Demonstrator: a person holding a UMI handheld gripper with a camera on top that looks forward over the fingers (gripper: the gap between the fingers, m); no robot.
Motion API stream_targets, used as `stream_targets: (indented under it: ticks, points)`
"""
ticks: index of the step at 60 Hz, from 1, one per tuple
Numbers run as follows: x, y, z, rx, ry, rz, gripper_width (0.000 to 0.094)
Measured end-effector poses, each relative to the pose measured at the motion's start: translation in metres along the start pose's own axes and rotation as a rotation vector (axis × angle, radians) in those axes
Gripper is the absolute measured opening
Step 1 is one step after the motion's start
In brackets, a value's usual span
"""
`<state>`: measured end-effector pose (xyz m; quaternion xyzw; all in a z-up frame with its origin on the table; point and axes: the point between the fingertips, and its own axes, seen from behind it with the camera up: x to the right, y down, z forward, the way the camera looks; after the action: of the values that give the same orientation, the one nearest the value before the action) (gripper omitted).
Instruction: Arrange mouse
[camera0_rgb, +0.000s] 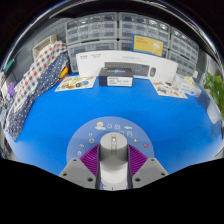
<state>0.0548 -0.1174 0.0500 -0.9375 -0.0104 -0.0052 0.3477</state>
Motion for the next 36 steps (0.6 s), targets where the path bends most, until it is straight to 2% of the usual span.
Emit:
stream_targets:
  ticks: [1,12,18,20,28,36]
  points:
    - [-0.001,-0.001,0.001,0.001,0.004,-0.003,0.0412]
    - [-0.001,-0.002,0.0,0.014,0.007,0.023,0.0521]
    - [-0.009,-0.001,-0.003,-0.014,-0.02,-0.003,0.0782]
    - [-0.006,-0.003,-0.007,-0.013,-0.001,-0.024,0.0808]
    - [-0.008,-0.016,-0.038,0.027,0.033,-0.062,0.0827]
    - [-0.01,-0.03,-0.098,0.086,0.055,-0.04,0.0825]
